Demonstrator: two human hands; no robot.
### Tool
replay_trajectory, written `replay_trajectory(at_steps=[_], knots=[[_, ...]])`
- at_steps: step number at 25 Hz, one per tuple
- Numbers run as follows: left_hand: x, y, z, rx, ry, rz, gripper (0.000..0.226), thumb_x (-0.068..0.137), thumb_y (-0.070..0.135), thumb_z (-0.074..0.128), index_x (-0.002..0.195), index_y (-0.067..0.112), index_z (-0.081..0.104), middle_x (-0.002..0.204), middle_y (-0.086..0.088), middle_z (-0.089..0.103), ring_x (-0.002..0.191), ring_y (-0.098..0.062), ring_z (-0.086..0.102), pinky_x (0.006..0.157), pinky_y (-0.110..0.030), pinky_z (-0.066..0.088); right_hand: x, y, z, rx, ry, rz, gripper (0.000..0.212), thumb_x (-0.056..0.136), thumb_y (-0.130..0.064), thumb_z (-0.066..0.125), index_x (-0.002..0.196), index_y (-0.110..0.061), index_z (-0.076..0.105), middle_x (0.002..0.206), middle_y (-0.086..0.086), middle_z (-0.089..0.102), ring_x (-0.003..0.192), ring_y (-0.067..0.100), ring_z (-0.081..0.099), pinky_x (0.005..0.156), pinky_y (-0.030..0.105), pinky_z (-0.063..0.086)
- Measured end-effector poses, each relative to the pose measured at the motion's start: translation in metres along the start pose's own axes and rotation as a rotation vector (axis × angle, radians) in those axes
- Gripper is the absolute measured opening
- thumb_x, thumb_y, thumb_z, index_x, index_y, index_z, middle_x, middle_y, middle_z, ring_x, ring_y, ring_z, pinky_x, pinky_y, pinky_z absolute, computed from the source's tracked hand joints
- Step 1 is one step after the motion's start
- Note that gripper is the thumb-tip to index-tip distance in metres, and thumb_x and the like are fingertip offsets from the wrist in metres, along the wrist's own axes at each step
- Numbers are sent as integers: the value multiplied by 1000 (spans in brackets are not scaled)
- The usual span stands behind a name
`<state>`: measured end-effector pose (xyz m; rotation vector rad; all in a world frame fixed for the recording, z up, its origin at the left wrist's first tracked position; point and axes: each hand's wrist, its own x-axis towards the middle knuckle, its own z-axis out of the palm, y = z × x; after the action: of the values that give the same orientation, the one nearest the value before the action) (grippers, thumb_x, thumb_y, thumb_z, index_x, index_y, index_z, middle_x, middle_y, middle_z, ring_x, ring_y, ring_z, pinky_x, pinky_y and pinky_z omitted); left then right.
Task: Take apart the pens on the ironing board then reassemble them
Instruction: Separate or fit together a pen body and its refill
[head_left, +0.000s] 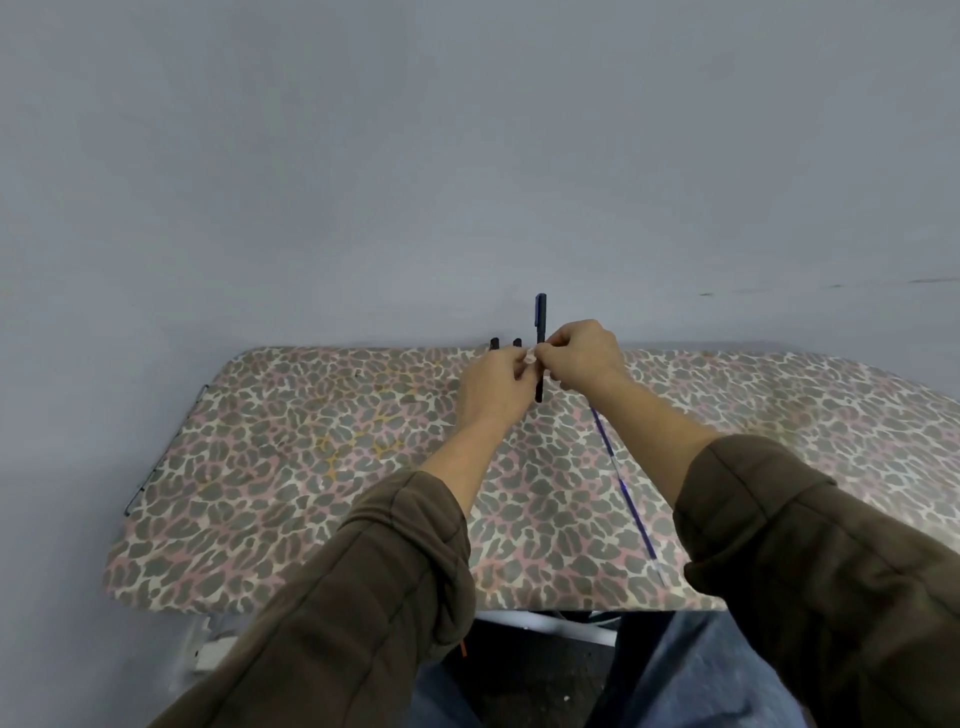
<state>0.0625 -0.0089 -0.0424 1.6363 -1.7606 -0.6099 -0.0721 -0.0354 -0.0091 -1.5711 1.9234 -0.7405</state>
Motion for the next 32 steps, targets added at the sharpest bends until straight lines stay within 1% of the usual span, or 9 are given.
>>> replay_trajectory(at_steps=[4,6,8,11,14,17,20,24,32], knots=[[-5,-26,-6,44,248,-79,29,104,39,51,106,22,74,84,6,75,74,-13,67,68,-32,55,21,3,12,-179,-29,74,16,89,-17,68,87,-4,74,81,15,75,72,33,73,70,38,64],[-5,-31,-11,60,276,-95,28,105,35,50,98,21,73,74,6,69,66,-14,62,63,-31,50,25,10,14,-266,-17,109,15,89,-13,66,75,-8,65,72,10,66,61,26,63,56,30,55],[-4,-38,-16,84,288,-138,29,105,33,48,88,20,68,65,6,61,58,-13,56,57,-31,44,32,15,28,-310,-20,136,28,90,-10,64,65,-12,50,63,6,52,52,22,50,46,25,41],[-6,-43,-15,77,297,-142,29,105,29,49,84,18,66,63,4,61,56,-12,56,53,-28,36,39,19,43,-320,-19,165,36,90,-7,64,62,-14,43,60,4,46,49,20,43,43,25,32],[-8,-44,-13,77,306,-136,24,103,24,51,96,16,72,72,1,70,62,-16,63,57,-25,39,46,17,48,-299,-16,175,35,89,-6,64,64,-14,42,64,5,49,53,22,47,45,26,35],[-7,-48,-11,65,288,-143,25,103,22,50,109,17,74,74,2,72,65,-16,65,64,-30,51,49,19,50,-300,-27,181,33,91,-8,64,67,-14,42,73,9,55,65,28,55,54,32,42],[-7,-50,-10,68,274,-145,25,103,22,50,108,17,74,70,2,70,60,-15,64,64,-33,56,51,23,49,-314,-48,188,32,93,-9,63,68,-13,44,72,8,54,56,22,49,45,27,35],[-7,-45,-8,83,277,-146,25,103,22,50,106,18,74,69,4,69,56,-10,60,53,-24,48,50,23,49,-330,-41,195,32,92,-7,62,65,-13,44,66,6,52,53,20,47,43,26,32],[-15,-32,-12,117,248,-122,30,104,24,48,121,19,72,82,2,74,69,-15,66,67,-34,57,33,25,41,-256,-13,193,33,91,-18,67,66,-12,45,58,3,49,50,17,47,42,25,33]])
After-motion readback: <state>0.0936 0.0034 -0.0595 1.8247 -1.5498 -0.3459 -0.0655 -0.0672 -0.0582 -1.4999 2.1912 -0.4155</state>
